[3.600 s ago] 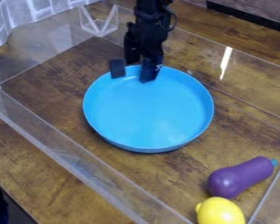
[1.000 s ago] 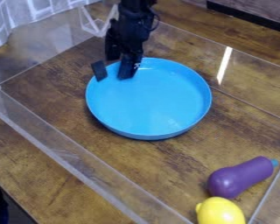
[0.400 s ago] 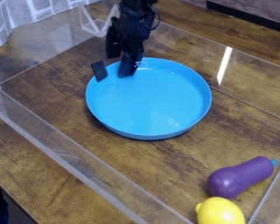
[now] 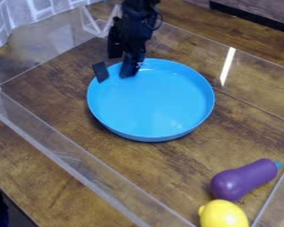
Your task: Move the carrot to the right side
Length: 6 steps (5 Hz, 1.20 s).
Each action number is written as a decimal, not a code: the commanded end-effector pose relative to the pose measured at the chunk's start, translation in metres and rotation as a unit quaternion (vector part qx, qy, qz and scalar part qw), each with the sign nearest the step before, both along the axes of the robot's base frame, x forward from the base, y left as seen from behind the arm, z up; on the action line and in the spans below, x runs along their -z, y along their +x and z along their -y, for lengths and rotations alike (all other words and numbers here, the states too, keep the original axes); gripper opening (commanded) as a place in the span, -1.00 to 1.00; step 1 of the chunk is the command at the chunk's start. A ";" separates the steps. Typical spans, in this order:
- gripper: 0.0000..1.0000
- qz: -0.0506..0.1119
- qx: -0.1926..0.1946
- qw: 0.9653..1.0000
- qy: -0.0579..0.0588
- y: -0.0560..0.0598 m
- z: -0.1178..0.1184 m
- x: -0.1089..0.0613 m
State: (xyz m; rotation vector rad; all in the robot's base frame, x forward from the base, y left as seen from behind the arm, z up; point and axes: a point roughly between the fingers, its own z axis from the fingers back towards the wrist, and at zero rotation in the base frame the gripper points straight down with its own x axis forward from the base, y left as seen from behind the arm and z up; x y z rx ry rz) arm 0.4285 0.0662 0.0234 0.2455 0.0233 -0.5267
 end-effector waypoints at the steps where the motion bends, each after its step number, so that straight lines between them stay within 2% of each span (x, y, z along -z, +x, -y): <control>1: 1.00 -0.009 -0.014 1.000 0.002 -0.002 -0.007 0.016; 5: 1.00 -0.032 -0.022 0.999 0.004 -0.007 -0.010 0.025; 6: 1.00 -0.032 -0.022 0.999 0.004 -0.005 -0.014 0.026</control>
